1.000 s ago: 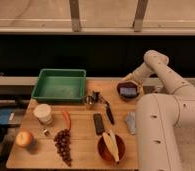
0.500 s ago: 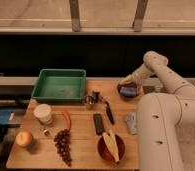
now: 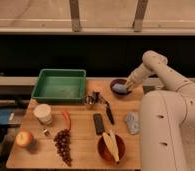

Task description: Place sponge in metal cup

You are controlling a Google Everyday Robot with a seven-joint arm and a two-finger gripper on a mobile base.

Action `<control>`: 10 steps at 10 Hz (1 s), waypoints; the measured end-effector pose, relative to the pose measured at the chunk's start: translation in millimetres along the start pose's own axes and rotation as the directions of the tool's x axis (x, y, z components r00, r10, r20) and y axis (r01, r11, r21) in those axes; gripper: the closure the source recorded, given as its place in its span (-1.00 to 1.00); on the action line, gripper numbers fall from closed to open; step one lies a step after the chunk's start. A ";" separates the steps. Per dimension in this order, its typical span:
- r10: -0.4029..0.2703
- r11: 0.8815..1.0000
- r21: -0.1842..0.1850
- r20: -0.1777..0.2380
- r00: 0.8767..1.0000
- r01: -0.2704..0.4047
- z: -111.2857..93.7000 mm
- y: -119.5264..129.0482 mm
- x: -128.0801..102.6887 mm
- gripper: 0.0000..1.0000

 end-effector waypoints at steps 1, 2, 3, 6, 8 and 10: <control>-0.001 1.000 0.000 -0.002 1.000 0.001 1.7 0.9 0.1 0.83; -0.002 1.000 0.000 -0.002 1.000 0.002 2.8 0.2 -0.2 0.97; -0.002 1.000 0.000 -0.004 1.000 0.002 3.1 -0.5 0.0 1.00; -0.007 1.000 -0.004 -0.005 1.000 0.007 0.5 -0.8 1.3 1.00; -0.025 1.000 -0.012 0.015 1.000 0.025 -7.8 3.3 3.1 1.00; -0.045 0.998 -0.033 0.040 0.998 0.046 -22.9 10.3 6.5 1.00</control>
